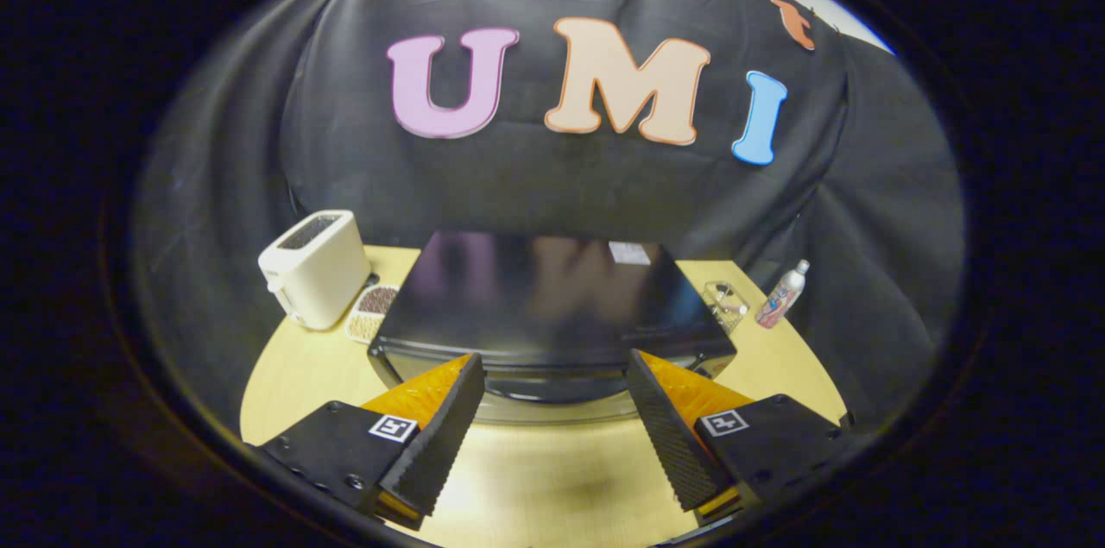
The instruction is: Open the toaster oven, put the food inside, and close the toaster oven door.
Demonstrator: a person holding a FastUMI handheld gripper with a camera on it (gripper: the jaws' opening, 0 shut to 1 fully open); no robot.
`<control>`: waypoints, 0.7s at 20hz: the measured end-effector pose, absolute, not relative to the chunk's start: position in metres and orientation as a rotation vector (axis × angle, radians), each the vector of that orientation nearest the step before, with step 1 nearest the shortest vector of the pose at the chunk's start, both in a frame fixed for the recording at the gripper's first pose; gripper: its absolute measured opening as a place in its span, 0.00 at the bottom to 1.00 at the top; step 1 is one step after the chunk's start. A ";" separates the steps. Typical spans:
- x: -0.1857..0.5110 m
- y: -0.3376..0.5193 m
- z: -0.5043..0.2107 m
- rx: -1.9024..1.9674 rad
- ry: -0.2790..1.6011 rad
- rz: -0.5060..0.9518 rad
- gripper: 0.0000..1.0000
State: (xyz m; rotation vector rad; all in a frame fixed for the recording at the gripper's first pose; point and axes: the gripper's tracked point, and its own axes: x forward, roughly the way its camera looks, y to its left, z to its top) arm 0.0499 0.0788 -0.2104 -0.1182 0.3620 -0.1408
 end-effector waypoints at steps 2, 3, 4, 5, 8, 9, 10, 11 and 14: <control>0.052 0.079 -0.177 -0.090 0.298 -0.126 1.00; 0.052 0.077 -0.162 -0.077 0.268 -0.117 1.00; 0.052 0.077 -0.146 -0.067 0.240 -0.108 1.00; 0.052 0.074 -0.132 -0.060 0.213 -0.098 1.00; 0.051 0.063 -0.096 -0.060 0.148 -0.080 1.00; 0.051 0.059 -0.087 -0.060 0.130 -0.078 1.00; 0.049 0.057 -0.081 -0.055 0.115 -0.071 1.00; 0.047 0.057 -0.075 -0.045 0.105 -0.057 1.00; 0.040 0.046 -0.065 -0.031 0.086 -0.039 1.00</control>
